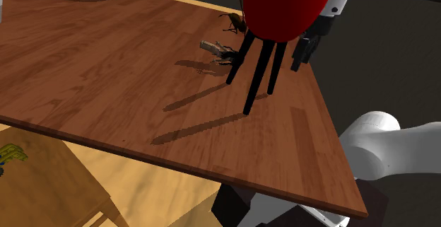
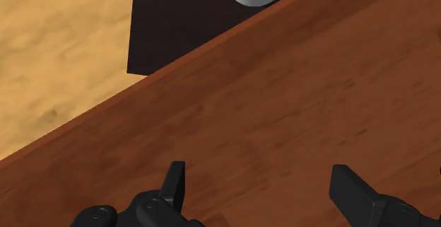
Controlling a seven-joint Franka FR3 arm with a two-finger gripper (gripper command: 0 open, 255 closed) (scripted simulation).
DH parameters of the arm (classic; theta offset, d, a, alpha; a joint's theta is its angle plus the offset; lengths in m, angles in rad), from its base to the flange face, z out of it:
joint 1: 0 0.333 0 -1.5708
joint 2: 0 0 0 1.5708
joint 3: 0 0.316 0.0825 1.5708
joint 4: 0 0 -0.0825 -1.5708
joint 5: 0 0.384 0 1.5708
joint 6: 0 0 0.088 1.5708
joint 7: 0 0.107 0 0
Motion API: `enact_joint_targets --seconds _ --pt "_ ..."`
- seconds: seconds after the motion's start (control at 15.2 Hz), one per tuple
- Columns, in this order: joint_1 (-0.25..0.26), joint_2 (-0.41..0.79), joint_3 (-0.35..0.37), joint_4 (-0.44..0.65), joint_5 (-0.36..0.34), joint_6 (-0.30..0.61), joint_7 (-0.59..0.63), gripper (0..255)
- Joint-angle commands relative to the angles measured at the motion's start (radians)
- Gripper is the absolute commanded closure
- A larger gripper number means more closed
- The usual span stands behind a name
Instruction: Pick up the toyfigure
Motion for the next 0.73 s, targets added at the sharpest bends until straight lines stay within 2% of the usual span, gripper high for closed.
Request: enact_joint_targets --seconds 0.0,0.66 --pt "0.000 0.000 0.000 0.000 0.000 0.000 0.000 0" --pt "0.115 0.353 0.097 0.306 0.051 0.014 -0.039 0"
